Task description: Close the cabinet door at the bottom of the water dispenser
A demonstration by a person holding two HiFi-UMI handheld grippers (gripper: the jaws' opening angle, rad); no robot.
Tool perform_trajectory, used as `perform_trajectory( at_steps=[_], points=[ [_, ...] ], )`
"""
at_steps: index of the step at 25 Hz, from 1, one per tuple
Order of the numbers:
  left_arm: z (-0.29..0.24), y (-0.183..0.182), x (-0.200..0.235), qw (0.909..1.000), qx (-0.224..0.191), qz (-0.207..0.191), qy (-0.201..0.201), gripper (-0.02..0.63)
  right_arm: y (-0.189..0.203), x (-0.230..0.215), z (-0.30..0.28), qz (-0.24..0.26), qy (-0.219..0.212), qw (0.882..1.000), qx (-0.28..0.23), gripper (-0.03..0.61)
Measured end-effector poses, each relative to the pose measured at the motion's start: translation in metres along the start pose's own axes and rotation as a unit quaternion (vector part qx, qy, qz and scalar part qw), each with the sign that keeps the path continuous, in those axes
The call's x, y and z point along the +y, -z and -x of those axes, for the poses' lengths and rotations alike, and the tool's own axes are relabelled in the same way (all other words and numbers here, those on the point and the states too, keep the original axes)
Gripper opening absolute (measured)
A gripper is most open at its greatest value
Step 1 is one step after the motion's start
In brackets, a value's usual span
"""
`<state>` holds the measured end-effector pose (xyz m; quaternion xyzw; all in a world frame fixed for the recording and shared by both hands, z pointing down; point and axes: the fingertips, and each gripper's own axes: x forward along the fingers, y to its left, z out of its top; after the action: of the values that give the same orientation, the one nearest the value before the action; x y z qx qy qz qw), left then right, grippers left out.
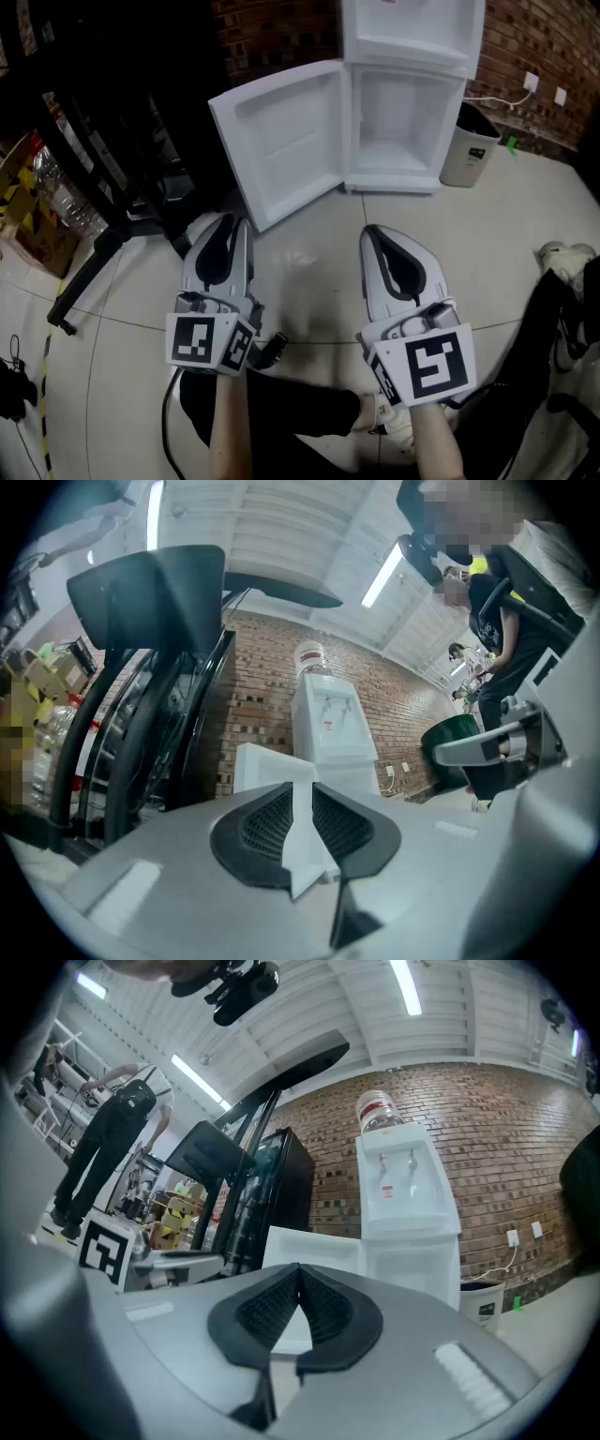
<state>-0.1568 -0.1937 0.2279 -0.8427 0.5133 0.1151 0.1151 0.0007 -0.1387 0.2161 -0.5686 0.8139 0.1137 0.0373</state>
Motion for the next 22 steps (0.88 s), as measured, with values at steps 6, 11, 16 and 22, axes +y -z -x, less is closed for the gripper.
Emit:
perform_trajectory(
  at_steps=[6,11,16,22],
  points=[
    [0.015,0.048,0.031,0.9981,0.043,0.043,0.001,0.112,0.019,0.046,-0.079,0.005,-0.021,0.999,0.028,0.141],
    [0.016,0.050,0.061,0.9968,0.025,0.076,-0.010,0.103,0.047,0.075,-0.146,-0.002,-0.028,0.998,0.048,0.141],
    [0.023,0.052,0.091,0.9949,0.021,0.086,-0.050,0.103,0.072,0.095,-0.199,-0.009,-0.024,0.998,0.066,0.160],
    [0.031,0.051,0.106,0.9899,0.003,0.122,-0.072,0.092,0.101,0.100,-0.242,0.021,0.027,0.995,0.096,0.225]
  ],
)
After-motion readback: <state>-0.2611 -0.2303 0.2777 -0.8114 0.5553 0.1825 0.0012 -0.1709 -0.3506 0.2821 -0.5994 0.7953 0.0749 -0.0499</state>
